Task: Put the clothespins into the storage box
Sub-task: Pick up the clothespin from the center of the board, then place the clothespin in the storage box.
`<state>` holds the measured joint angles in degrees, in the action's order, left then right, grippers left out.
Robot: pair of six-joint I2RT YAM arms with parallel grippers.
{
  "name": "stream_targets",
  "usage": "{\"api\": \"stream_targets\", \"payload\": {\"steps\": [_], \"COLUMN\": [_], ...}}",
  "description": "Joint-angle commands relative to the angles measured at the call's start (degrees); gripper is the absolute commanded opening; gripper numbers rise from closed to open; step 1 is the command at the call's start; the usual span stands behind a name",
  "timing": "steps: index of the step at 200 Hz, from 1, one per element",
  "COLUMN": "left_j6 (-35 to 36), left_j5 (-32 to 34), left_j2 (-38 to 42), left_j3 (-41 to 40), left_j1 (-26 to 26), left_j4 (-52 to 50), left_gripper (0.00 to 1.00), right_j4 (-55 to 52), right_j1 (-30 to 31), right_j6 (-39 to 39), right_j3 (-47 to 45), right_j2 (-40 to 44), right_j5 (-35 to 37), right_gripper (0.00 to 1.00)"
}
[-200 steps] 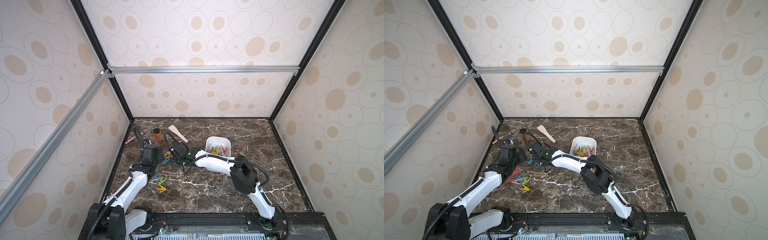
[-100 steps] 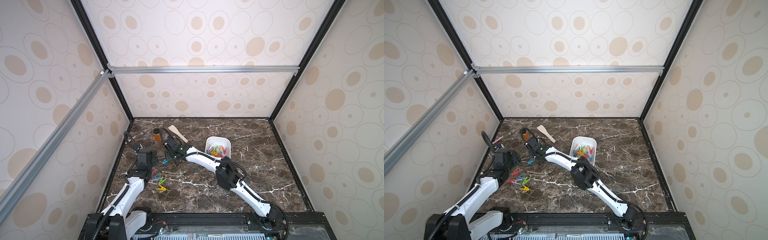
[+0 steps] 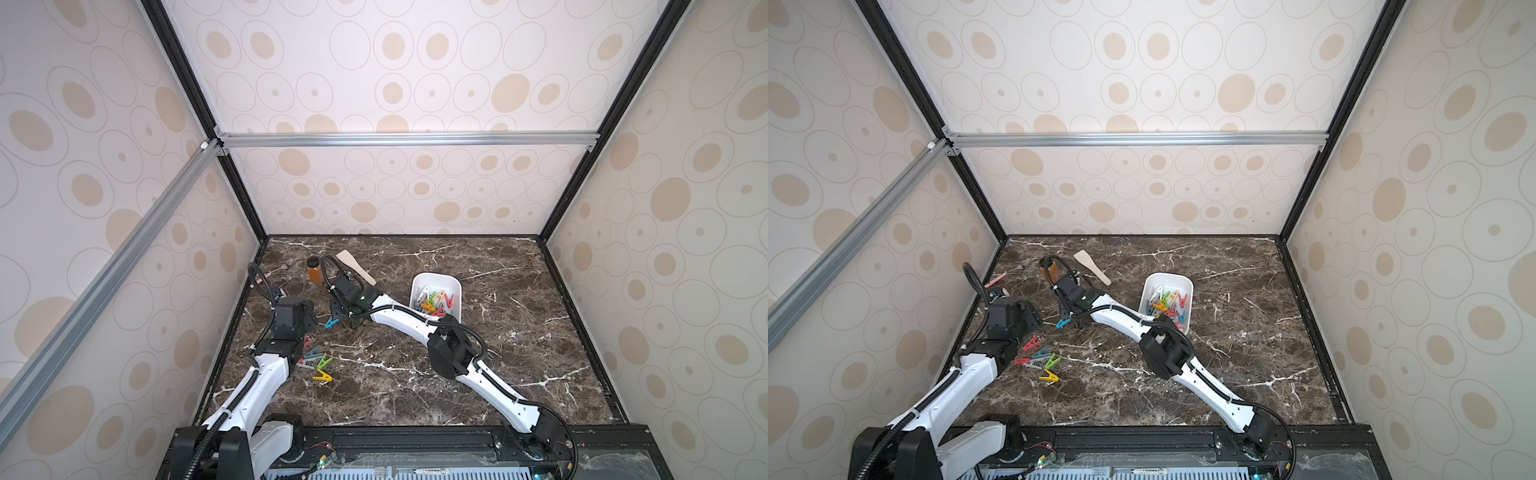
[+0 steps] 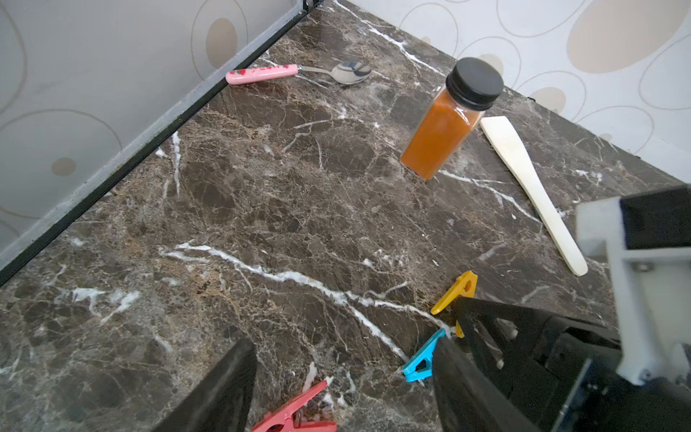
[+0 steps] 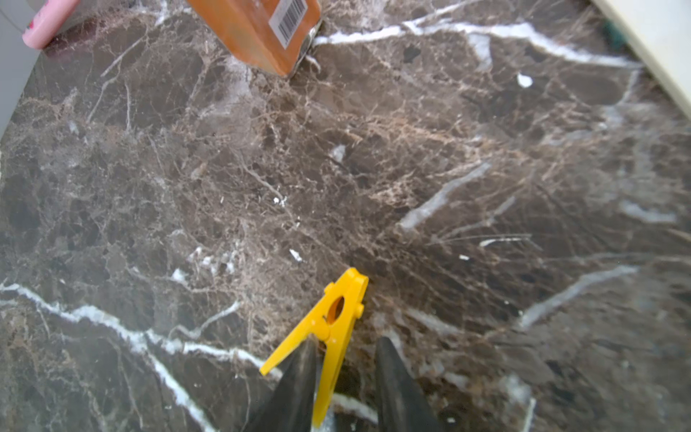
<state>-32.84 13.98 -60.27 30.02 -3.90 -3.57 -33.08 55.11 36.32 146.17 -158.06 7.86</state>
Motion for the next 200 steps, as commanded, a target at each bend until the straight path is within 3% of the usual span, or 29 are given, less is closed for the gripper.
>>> {"api": "stream_targets", "payload": {"steps": [1,33,74,128,152,181,200], "left_j6": [-0.89,-1.08,-0.78,2.0,5.94,7.25,7.67], "left_j5": [-0.19,-0.27,-0.62,-3.31,-2.74,-1.32,-0.71], "left_j2": [-0.2,0.45,0.93,0.39,-1.86,-5.27,-8.86], "left_j3": [-0.05,-0.22,0.68,3.14,5.96,7.84,8.42], "left_j1": [0.47,0.47,0.39,-0.5,-6.69,-19.96,-27.65], "left_j4": [0.56,0.5,-0.42,-0.99,-1.0,2.57,6.97], "left_gripper": [0.73,0.73,0.73,0.7,0.71,0.71,0.72], "right_j4": [-3.09,-3.01,-2.73,4.88,6.98,7.75,6.48], "right_j1": [0.23,0.15,0.11,-1.27,-5.34,-12.29,-17.36], "right_j6": [0.44,-2.01,-3.72,-4.69,-2.96,-1.02,1.21], "right_j3": [-0.52,-2.86,-8.1,-33.23,-48.11,-63.46,-69.65], "right_j2": [-1.5,1.34,10.1,34.71,46.6,58.5,61.8], "right_j5": [1.89,3.83,0.71,-2.44,-1.86,0.52,0.34], "right_gripper": [0.26,0.15,0.04,0.0,0.0,0.0,0.0]}}
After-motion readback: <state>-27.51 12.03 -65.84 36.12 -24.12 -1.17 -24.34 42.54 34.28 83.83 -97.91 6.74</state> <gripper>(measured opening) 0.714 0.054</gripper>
